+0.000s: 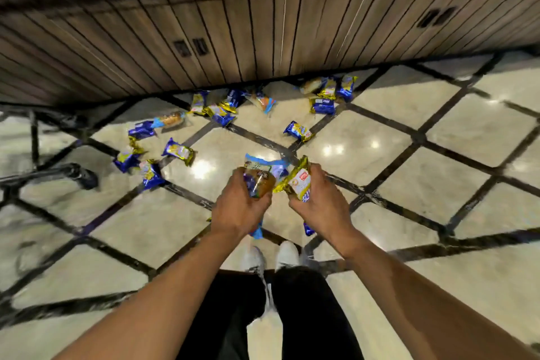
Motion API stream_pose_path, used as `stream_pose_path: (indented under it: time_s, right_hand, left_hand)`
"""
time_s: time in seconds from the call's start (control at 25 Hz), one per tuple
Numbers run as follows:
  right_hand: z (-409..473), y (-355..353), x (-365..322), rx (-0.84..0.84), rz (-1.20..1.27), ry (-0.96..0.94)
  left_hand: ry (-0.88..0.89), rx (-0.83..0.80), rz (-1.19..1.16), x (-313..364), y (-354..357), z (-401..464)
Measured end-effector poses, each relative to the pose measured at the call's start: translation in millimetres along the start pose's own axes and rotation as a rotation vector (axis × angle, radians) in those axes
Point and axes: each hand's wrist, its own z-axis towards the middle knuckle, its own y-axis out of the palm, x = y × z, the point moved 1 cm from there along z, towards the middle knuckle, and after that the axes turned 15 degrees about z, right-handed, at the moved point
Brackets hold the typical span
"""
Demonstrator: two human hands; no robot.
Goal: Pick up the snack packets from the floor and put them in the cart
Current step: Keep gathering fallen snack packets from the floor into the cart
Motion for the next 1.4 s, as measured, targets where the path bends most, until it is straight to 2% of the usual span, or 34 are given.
stream_pose_path:
  time_s: [0.12,0.28,0.44,0.68,1.04,1.4]
  right_hand:
    - [-45.8,-35.7,-112.0,-0.033,0.063,0.009]
    - [-88.6,-22.3,-223.3,-0.108,0.105,-0.055]
    - [-126.6,33.3,-308.8,-0.235,0.102,-0.207]
    - [-180.4,148.4,-399.9,-0.37,0.088,-0.318]
    - [-234.5,295.3,-519.7,-0.424,-0.018,-0.453]
    - [-179.8,436.8,-642.1,-0.504,0.012,-0.51]
  left_hand:
    - [-0.115,0.062,-0.054,15.5,-102.3,-80.2]
    - [-0.321,0.263,-0.22,-16.3,-175.0,-157.1]
    - [-0.453,0.417,-0.388,-87.3,-222.0,-201.4]
    - [-0.532,0.582,-0.421,-213.8,-293.2,-247.5]
    - [-0.556,0.649,-0.413,-380.4,-387.0,-273.3]
    - [-0.649,0.705,-0.438,-518.9,-485.6,-208.5]
